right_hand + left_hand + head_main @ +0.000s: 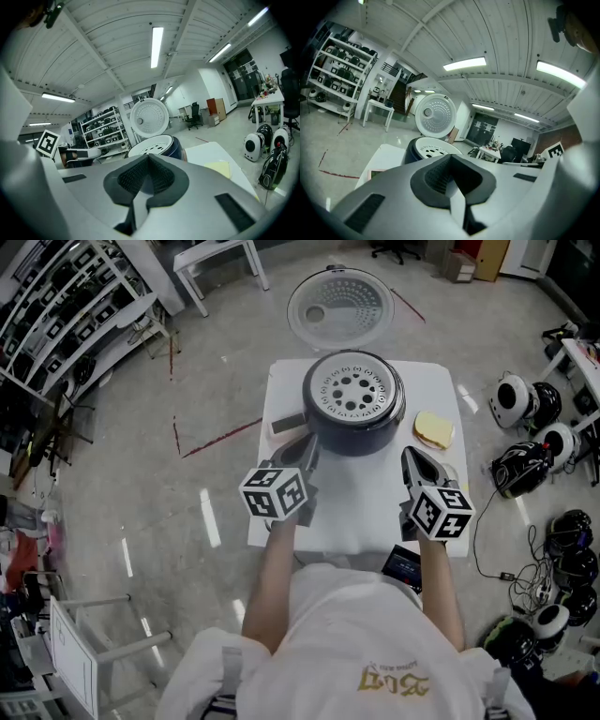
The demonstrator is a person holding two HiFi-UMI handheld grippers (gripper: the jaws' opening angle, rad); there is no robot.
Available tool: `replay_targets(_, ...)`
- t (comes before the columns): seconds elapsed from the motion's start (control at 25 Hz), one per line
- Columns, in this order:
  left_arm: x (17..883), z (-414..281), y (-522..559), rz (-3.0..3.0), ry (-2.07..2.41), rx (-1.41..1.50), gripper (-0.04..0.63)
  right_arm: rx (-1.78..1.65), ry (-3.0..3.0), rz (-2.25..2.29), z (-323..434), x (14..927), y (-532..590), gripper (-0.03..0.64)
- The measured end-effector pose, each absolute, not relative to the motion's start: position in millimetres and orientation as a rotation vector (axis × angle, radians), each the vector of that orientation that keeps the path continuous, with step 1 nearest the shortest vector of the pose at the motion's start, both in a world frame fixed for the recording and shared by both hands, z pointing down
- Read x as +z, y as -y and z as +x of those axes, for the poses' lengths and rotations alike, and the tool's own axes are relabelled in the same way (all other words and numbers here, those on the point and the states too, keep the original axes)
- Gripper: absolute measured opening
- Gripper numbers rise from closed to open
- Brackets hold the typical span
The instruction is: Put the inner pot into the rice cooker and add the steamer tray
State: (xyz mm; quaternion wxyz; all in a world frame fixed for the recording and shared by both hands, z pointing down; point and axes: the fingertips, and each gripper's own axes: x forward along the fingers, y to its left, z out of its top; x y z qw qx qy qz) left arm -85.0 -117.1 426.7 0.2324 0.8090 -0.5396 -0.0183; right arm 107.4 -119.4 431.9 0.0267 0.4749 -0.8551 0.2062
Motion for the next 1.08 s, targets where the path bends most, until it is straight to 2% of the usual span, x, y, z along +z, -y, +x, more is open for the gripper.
replay_targets(0.6,427,-82,124,2.232,1.428,-0.053,0.015,0.687,2.622,1.485,106,437,124,0.011)
replay_targets(1.08,432,-76,109,2.261,1.465,0.050,0.015,0.711,2.640,1.469,111,439,113,0.011)
